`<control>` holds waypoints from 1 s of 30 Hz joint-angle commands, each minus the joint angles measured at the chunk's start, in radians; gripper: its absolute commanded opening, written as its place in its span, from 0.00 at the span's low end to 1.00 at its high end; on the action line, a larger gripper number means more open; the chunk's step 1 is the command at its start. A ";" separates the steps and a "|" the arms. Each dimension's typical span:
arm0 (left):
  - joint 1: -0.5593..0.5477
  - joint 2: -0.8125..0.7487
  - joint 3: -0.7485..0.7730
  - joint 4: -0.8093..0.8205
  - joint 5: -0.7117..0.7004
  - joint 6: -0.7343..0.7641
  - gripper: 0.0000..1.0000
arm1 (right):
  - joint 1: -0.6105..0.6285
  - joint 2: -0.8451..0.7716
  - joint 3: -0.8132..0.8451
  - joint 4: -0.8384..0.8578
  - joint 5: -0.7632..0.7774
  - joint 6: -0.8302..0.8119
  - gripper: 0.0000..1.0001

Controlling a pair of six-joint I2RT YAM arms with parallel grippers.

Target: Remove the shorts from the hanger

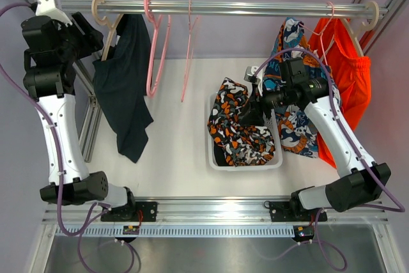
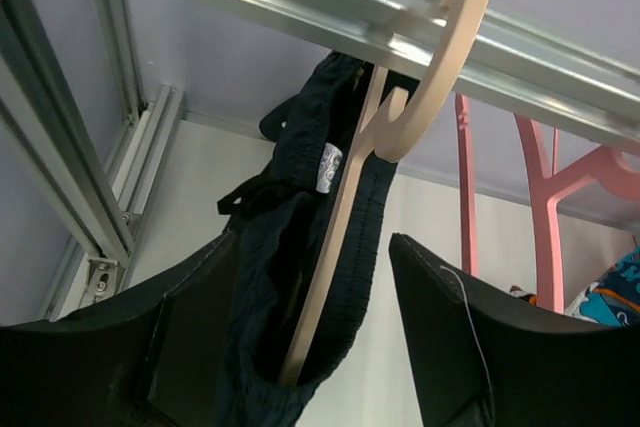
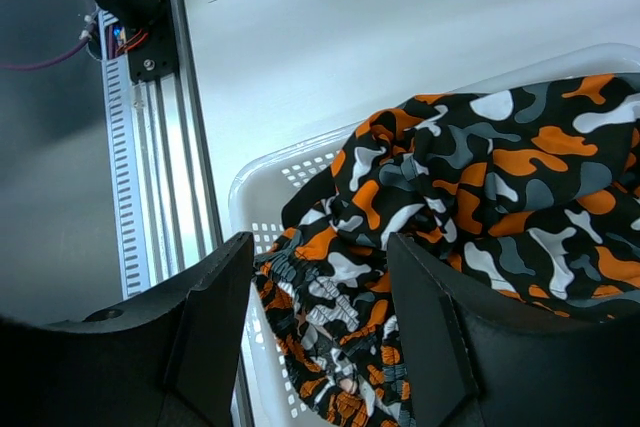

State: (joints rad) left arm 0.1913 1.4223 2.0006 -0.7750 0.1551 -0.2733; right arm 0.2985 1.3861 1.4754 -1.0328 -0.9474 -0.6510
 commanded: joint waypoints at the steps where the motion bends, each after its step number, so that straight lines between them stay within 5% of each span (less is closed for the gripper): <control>1: 0.014 -0.013 -0.042 0.126 0.142 0.017 0.65 | -0.012 -0.022 -0.018 0.036 -0.067 -0.045 0.64; 17: 0.014 0.096 -0.129 0.307 0.219 0.080 0.52 | -0.053 0.004 -0.027 0.043 -0.126 -0.026 0.64; 30: -0.073 0.098 -0.206 0.362 0.089 0.204 0.36 | -0.055 0.004 0.002 0.033 -0.149 -0.009 0.63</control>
State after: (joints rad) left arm 0.1421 1.5311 1.8034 -0.4911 0.2955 -0.1345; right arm 0.2520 1.3899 1.4433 -1.0145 -1.0470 -0.6643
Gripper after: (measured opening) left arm 0.375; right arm 0.633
